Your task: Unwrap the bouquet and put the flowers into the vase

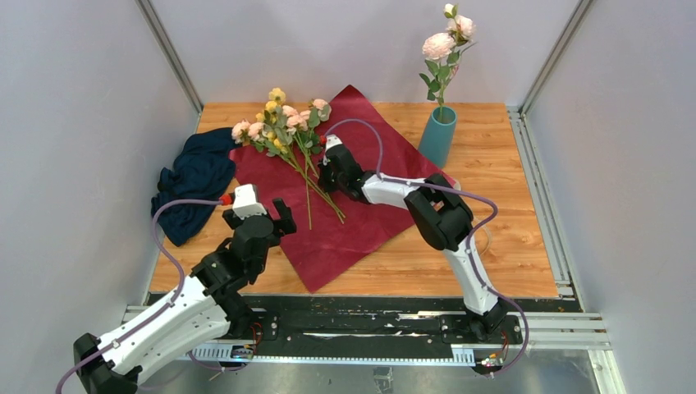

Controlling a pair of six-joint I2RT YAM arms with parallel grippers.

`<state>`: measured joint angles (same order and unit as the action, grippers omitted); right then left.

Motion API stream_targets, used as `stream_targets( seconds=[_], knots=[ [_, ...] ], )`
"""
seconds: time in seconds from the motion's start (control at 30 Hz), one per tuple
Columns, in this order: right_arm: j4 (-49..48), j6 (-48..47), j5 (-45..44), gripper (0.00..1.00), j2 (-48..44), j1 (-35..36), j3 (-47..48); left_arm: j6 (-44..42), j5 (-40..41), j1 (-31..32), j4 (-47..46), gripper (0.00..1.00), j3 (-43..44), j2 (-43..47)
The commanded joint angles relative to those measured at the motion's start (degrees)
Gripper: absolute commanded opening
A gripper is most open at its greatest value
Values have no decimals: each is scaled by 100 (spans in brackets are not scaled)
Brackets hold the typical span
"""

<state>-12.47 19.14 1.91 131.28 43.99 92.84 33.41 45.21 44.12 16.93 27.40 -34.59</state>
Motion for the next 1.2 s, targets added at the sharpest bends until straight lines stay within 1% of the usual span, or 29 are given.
stream_targets(
  seconds=[0.0, 0.1, 0.2, 0.27, 0.37, 0.43, 0.53, 0.57, 0.67, 0.73, 0.8, 0.93, 1.03, 1.07, 1.13, 1.17],
  knots=[
    [-432, -51, -5, 0, -874, -20, -623, -89, -87, 53, -244, 99, -50, -93],
    [-800, -73, -45, 0, -1485, -13, -1205, -79, -254, 52, -437, 99, -68, -188],
    [-1088, -146, -106, 0, -2176, 15, -1820, -52, -765, 53, -967, 98, -190, -155],
    [-1301, -182, -142, 0, -2646, 41, -2253, -97, -1326, 53, -1574, 97, -361, -24],
    [-1640, -47, -34, 0, -3448, 66, -2944, -110, -2262, 53, -2765, 94, -671, 171],
    [-1917, 171, 185, 0, -3825, 65, -3251, -129, -2769, 53, -3446, 92, -786, 234],
    [-2368, 601, 690, 0, -4532, 73, -3740, -188, -3297, 52, -4339, 92, -971, 306],
    [-2471, 702, 858, 0, -4734, 108, -3837, -198, -3488, 53, -4655, 91, -1001, 306],
    [-2489, 729, 905, 0, -5236, 287, -4017, -187, -3883, 53, -5033, 91, -915, 182],
    [-2348, 456, 632, 0, -5533, 544, -4070, -140, -4400, 53, -5343, 90, -820, -97],
    [-2149, 234, 395, 0, -5743, 795, -4047, -27, -4686, 74, -5708, 89, -799, -397],
    [-2106, 125, 297, 0, -5991, 1109, -4064, 60, -4777, 186, -6390, 85, -867, -882],
    [-2008, 62, 230, 0, -6123, 1279, -4065, -27, -4658, 299, -6518, 82, -846, -1029],
    [-2007, 53, 228, 0, -6157, 1332, -4084, -42, -4643, 313, -6533, 79, -842, -1043],
    [-1957, 0, 174, 0, -6229, 1429, -4096, -62, -4635, 317, -6575, 63, -832, -1058],
    [-1941, -37, 129, 0, -6249, 1476, -4102, -62, -4635, 323, -6587, 46, -832, -1044]
  ],
)
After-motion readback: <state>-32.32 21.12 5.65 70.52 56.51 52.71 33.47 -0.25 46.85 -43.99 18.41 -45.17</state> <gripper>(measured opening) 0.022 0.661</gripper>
